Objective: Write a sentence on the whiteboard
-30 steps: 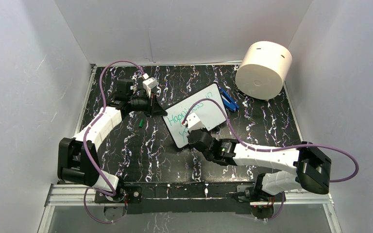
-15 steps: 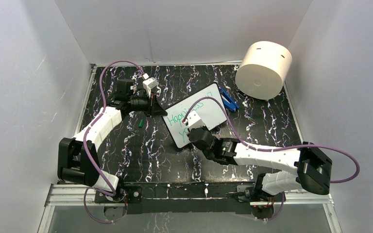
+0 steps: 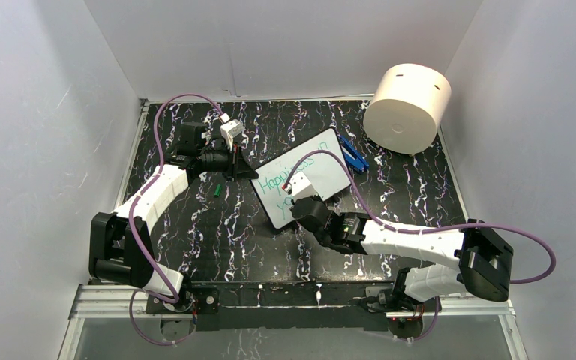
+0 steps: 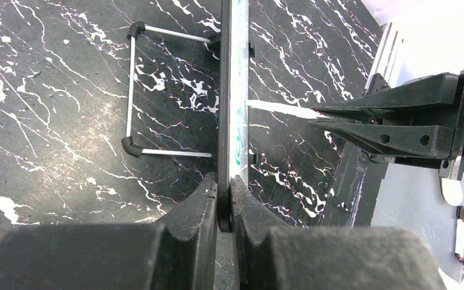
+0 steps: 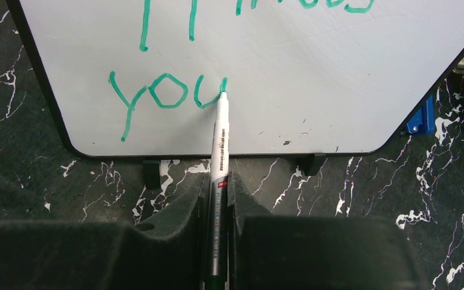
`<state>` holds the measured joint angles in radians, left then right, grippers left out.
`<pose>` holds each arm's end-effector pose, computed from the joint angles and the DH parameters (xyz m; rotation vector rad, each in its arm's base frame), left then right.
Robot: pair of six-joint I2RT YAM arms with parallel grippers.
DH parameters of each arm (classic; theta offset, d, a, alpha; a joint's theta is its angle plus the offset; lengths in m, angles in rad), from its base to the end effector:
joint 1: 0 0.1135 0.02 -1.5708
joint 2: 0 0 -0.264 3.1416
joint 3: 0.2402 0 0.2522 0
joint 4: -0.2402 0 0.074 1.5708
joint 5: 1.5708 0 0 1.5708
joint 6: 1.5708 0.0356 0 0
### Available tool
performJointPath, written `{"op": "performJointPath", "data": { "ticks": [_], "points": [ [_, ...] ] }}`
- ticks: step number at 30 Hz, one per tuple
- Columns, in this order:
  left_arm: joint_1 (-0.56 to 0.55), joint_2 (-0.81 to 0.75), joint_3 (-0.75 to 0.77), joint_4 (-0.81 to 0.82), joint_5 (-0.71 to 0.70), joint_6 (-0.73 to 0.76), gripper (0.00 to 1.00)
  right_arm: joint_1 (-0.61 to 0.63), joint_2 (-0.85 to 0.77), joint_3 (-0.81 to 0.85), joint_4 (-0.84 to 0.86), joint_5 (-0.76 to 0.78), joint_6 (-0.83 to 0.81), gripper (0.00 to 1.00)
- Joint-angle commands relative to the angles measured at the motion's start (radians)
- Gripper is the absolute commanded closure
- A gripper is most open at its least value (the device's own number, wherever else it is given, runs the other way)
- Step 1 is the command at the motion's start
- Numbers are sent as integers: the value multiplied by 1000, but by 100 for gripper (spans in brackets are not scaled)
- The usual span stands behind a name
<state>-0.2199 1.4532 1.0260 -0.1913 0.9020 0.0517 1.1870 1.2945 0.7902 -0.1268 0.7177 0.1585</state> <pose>0.3014 -0.0960 0.2731 0.7825 1.9561 -1.0749 0.1239 0.2442 0.2422 -0.6507 1.9247 0.0460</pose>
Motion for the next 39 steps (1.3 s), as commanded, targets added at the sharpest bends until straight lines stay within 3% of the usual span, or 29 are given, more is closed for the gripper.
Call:
{"op": "performJointPath", "data": {
  "ticks": [1,39],
  "points": [
    [-6,45,-12,-64,-131,59,100,-8,-16,-8,-13,-36,35,100],
    [-6,46,-13,-68,-138,60,100,-9,-93,-18,-10,2,12,100]
  ]
}}
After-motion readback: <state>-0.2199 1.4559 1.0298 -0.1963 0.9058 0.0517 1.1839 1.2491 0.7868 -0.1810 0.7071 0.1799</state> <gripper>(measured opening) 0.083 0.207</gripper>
